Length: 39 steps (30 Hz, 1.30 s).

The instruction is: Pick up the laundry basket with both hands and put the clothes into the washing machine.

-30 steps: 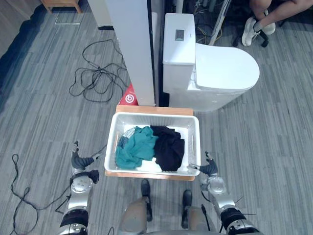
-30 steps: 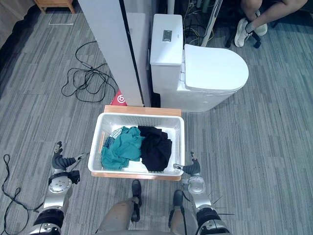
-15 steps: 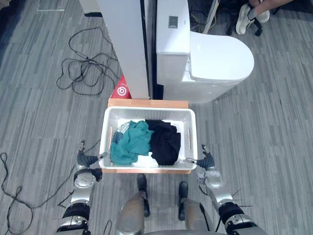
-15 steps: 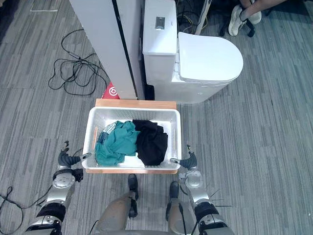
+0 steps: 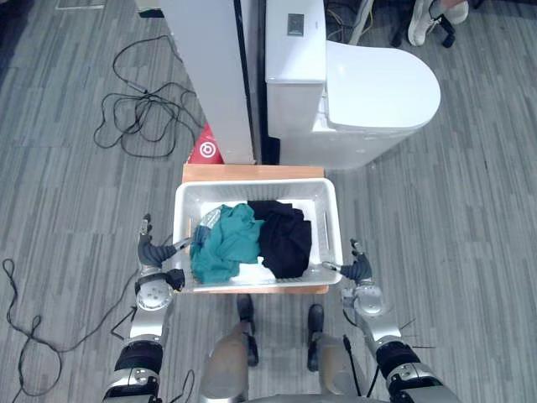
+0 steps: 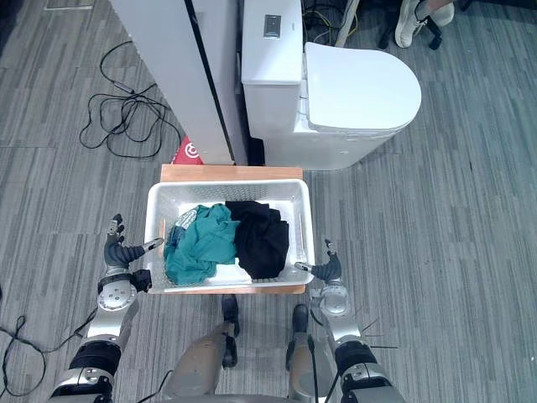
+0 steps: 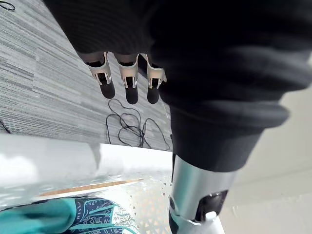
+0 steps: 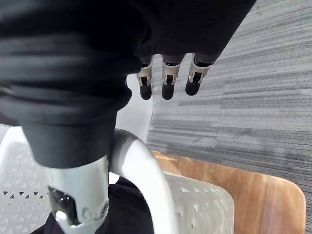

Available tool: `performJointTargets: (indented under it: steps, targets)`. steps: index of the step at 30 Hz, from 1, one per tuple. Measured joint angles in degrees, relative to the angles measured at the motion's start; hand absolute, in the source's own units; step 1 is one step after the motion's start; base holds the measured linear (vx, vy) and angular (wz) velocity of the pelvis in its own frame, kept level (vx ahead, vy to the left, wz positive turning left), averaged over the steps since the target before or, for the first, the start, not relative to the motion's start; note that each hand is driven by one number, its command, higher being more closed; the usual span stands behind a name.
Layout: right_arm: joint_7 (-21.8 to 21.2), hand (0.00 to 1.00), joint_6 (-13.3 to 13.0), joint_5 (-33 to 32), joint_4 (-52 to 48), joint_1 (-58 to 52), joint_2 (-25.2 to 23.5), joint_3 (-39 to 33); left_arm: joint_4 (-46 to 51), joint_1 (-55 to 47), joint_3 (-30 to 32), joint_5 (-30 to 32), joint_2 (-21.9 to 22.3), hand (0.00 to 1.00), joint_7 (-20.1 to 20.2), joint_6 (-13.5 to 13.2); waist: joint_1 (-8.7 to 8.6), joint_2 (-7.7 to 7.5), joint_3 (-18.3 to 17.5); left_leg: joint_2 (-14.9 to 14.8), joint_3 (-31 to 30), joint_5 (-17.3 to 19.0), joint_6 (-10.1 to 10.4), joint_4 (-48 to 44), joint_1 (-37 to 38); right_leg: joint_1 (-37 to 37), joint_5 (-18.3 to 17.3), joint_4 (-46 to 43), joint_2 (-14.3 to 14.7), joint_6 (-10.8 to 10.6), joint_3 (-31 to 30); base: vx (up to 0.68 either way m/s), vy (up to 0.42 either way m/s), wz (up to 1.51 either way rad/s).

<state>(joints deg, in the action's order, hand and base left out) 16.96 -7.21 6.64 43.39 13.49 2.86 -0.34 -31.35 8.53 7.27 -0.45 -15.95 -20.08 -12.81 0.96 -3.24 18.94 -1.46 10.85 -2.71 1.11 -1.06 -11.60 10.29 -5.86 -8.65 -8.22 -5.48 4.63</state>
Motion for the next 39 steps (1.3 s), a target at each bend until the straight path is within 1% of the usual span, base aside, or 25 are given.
performJointTargets:
  steps: [6,8,10,11,14,15,17,19,20,21,22,27,34,37,39]
  targets:
    - [0.15,0.0,0.08,-0.01,-0.04,-0.14,-0.02,0.02,0.21,-2.13,-0.04,0.33,0.23,0.0,0.27,0.16,-0.01,0.07,0.05,-0.02,-0.07,0.0,0.0,0.0,0.01,0.08,-0.25,-0.26,0.0,-0.01,0.06,0.0,0.0,0.01]
    - [0.15,0.0,-0.02,-0.01,-0.32,-0.12,-0.03,0.05,-1.58,-1.71,-0.18,2.36,0.23,0.0,1.34,0.28,-0.02,0.2,0.16,-0.02,-0.01,0.0,0.0,0.01,0.0,0.12,-0.27,-0.26,0.0,-0.01,0.02,0.0,0.0,0.0]
    - [0.15,0.0,-0.09,-0.01,-0.42,0.08,-0.04,0.24,-3.77,-0.83,-0.35,3.1,0.22,0.0,1.41,0.71,-0.07,0.22,0.28,-0.07,0.08,0.0,0.01,0.0,-0.02,0.22,-0.26,-0.28,0.04,-0.01,-0.07,0.0,-0.001,-0.02]
    - [0.15,0.0,-0.16,-0.01,-0.48,0.37,-0.04,0.4,-6.04,0.11,-0.36,3.45,0.22,0.0,1.41,1.19,-0.08,0.22,0.72,-0.17,0.19,0.0,0.01,-0.05,-0.02,0.31,-0.26,-0.41,0.1,-0.01,-0.15,0.0,-0.004,-0.05]
    - [0.15,0.0,-0.44,-0.02,-1.98,1.22,-0.04,0.72,-9.98,1.91,-0.35,3.81,-0.09,0.0,1.37,1.52,-0.11,0.15,2.25,-0.5,0.48,0.07,0.04,-1.09,-1.03,1.46,-0.35,-1.44,0.22,0.14,-0.5,-0.02,-0.008,-0.06]
    - [0.15,0.0,-0.89,-0.03,-2.29,1.79,-0.05,0.88,-11.33,2.69,-0.36,4.09,-0.2,0.0,1.37,1.79,-0.13,0.08,2.94,-0.64,0.61,0.07,0.05,-1.42,-1.47,2.06,-0.35,-1.9,0.35,0.14,-0.72,-0.04,-0.012,-0.04]
    - [0.15,0.0,-1.22,-0.03,-2.26,2.43,-0.05,1.09,-12.47,3.73,-0.38,4.67,-0.31,0.0,1.37,2.42,-0.15,-0.07,3.9,-1.28,1.0,0.12,0.1,-2.05,-1.9,2.67,-0.32,-2.59,0.5,0.18,-1.48,-0.04,-0.012,-0.09]
    - [0.34,0.0,-1.23,-0.14,-2.32,3.14,-0.02,1.78,-13.07,4.16,-0.41,4.68,-0.74,0.0,1.37,2.47,-0.1,-0.11,3.98,-1.6,1.44,0.24,0.14,-2.92,-2.98,3.93,-0.23,-3.34,0.76,0.32,-1.77,-0.05,-0.024,-0.13]
    - [0.39,0.0,-1.2,-0.48,-2.32,3.69,-0.03,2.23,-13.24,4.59,-0.47,4.82,-1.33,1.0,1.37,2.46,-0.12,-0.16,4.38,-1.94,1.71,0.35,0.22,-3.44,-3.24,4.17,-0.07,-3.4,1.04,0.54,-2.08,-0.06,-0.026,-0.12]
    - [0.43,0.0,-1.22,-0.51,-2.33,4.11,-0.01,2.64,-13.56,5.28,-0.62,5.2,-1.86,1.0,1.36,2.41,-0.11,-0.13,4.87,-2.3,1.79,0.46,0.32,-3.89,-3.46,4.26,0.03,-3.48,1.29,0.69,-2.51,-0.05,-0.019,-0.11]
    - [0.43,1.0,-1.22,-0.52,-2.41,4.22,-0.04,2.79,-13.64,5.53,-0.74,5.21,-2.14,1.0,1.36,2.39,-0.07,-0.13,4.87,-2.45,1.85,0.47,0.34,-3.99,-3.71,4.56,0.08,-3.58,1.43,0.76,-2.6,-0.06,-0.019,-0.08]
    - [0.45,1.0,-1.34,-1.24,-4.28,4.3,0.03,4.78,-14.25,6.9,-0.93,5.64,-2.87,1.0,1.33,2.39,-0.14,-0.02,5.07,-3.04,1.98,0.41,0.43,-3.95,-4.63,6.07,0.29,-4.21,2.04,1.09,-3.17,-0.02,-0.013,-0.06]
    - [0.17,1.0,-2.62,-2.21,-4.83,3.91,-0.15,6.21,-14.11,7.36,-1.69,5.36,-3.01,1.0,0.77,2.31,-0.08,-0.16,5.14,-3.4,1.76,0.27,0.66,-3.67,-4.66,6.02,0.2,-4.02,2.06,1.22,-2.71,0.01,-0.002,0.01]
    - [0.23,1.0,-2.58,-2.69,-6.26,2.81,-0.19,5.75,-12.84,7.09,-2.48,4.8,-2.75,1.0,0.51,2.36,-0.13,-0.17,5.13,-3.12,1.09,0.1,0.83,-3.48,-4.66,5.69,-0.01,-3.88,2.0,1.14,-1.57,0.04,-0.011,0.12]
    - [0.29,1.0,-2.45,-2.79,-7.32,1.44,-0.17,4.47,-9.23,5.31,-3.39,4.5,-1.84,1.0,0.45,2.62,-0.23,-0.3,5.04,-2.73,0.19,0.05,0.85,-3.42,-4.38,4.71,-0.31,-3.56,1.77,0.8,-0.64,0.06,0.003,0.21]
